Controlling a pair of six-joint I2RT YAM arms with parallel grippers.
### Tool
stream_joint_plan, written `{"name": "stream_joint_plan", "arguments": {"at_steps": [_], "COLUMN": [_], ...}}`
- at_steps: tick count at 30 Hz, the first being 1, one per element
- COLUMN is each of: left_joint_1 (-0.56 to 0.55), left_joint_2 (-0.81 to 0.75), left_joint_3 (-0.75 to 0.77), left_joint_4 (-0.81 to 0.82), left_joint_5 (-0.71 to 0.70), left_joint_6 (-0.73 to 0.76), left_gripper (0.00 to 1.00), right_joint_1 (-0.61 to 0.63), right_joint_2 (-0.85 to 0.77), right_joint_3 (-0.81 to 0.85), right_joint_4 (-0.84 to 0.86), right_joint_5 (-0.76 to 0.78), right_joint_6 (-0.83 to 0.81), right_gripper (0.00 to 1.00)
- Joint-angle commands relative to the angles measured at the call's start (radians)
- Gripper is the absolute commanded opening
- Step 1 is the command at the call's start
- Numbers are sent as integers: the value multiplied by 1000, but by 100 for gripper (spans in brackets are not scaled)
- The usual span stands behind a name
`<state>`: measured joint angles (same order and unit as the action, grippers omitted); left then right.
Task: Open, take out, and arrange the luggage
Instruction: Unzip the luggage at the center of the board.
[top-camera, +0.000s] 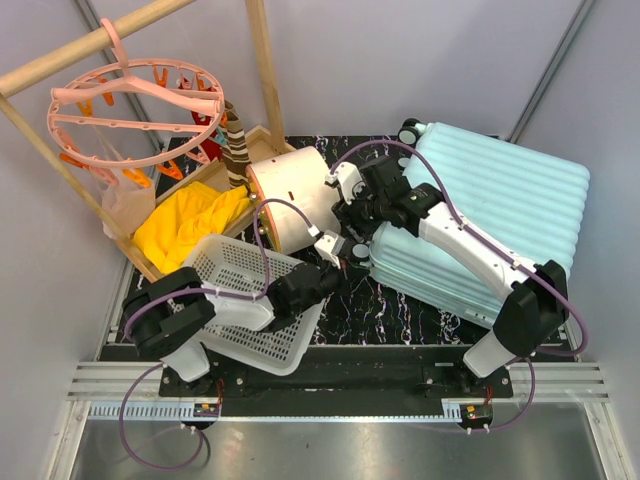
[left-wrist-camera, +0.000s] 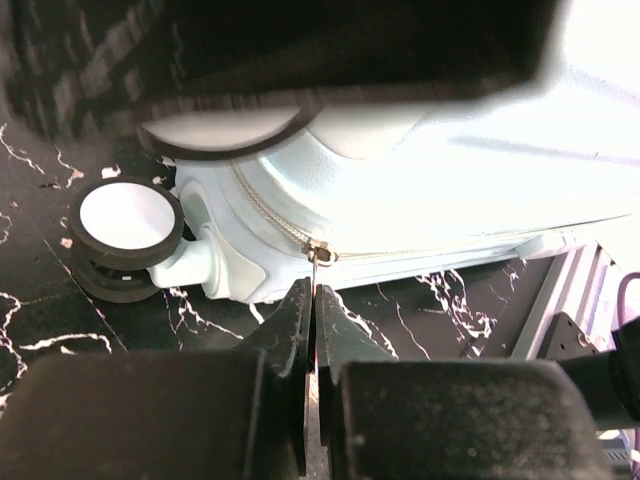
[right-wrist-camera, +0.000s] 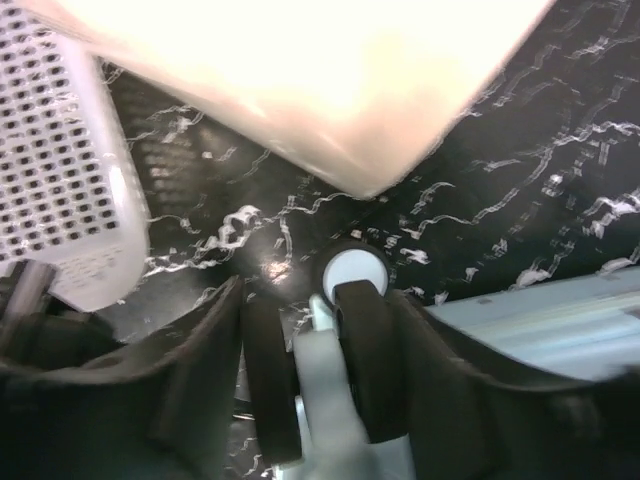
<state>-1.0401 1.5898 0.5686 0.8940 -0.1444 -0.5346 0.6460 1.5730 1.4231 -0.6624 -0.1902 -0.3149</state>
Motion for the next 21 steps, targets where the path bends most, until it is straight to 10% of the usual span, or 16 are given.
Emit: {"name": "stream_joint_plan", "arguments": {"at_steps": [1,6,21], "left_joint_1": [32,37,40], "left_joint_2": [-67,-71,-133], "left_joint_3": [-45,-64,-122], "left_joint_4": [34,29,6], "left_joint_5": [-47,-58,-84], "left_joint_6": [7,1,-15], "left_gripper": [0,0,0], "right_joint_1": [1,1,1], "right_joint_2": [-34,-94,-379], "right_joint_3": [-26,-21,-131], "right_joint_4": [-55,-45,-37], "right_joint_5": [110,89,-37], "right_joint_6": [14,11,163], "right_gripper": [42,1,0]}}
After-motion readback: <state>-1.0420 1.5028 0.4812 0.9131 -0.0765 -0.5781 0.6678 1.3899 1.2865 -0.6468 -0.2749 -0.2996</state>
